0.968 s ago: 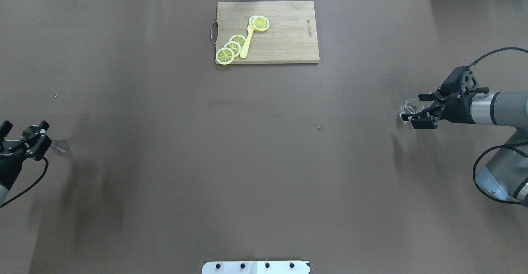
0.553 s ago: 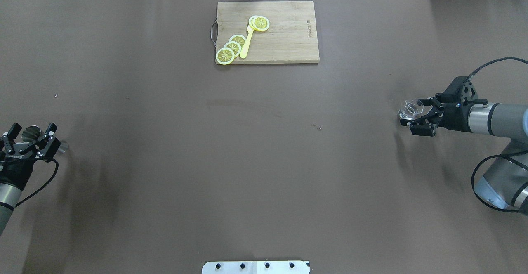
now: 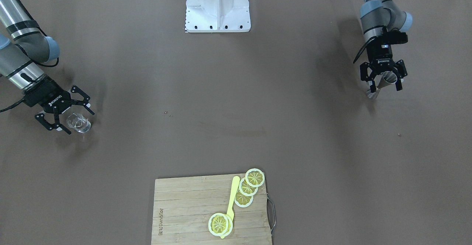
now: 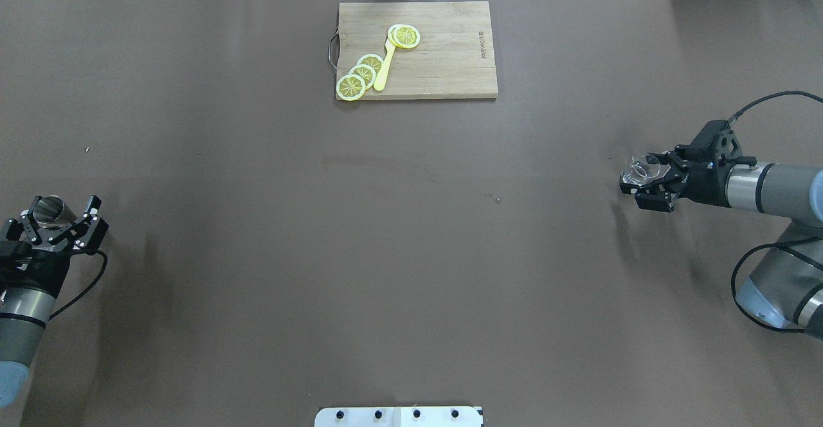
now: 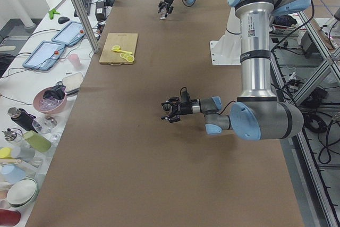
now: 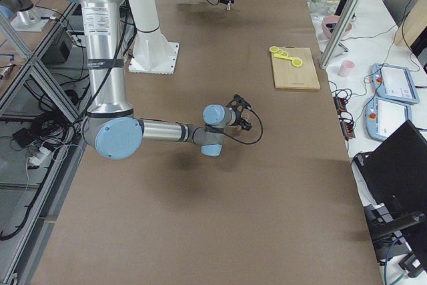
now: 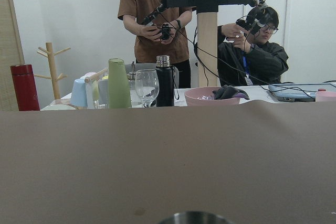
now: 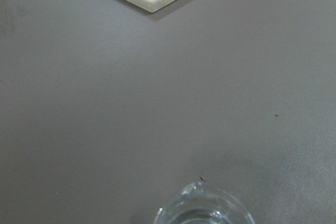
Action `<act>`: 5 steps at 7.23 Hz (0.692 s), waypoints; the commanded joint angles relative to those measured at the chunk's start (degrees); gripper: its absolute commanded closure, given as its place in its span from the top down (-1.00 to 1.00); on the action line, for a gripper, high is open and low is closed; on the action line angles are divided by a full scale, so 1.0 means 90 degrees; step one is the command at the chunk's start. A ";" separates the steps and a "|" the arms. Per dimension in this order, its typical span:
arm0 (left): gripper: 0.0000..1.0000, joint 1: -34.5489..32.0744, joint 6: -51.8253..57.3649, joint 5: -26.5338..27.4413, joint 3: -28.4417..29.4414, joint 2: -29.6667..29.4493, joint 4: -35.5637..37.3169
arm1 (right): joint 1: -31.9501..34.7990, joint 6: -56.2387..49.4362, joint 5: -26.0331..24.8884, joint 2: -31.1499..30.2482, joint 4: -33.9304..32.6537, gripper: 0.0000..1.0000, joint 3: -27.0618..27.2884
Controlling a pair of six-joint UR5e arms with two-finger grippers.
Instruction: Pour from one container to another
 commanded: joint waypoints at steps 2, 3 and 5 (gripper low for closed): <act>0.94 0.0079 -0.0244 0.0129 0.0284 -0.0191 -0.0003 | -0.0050 0.0000 -0.0004 0.0011 0.0002 0.56 -0.0011; 0.93 0.0079 -0.0256 0.0129 0.0285 -0.0200 -0.0003 | -0.0050 0.0000 0.0006 0.0001 0.0002 0.56 -0.0011; 0.85 0.0079 -0.0265 0.0129 0.0304 -0.0191 -0.0003 | -0.0050 -0.0010 0.0035 0.0001 0.0012 0.50 -0.0011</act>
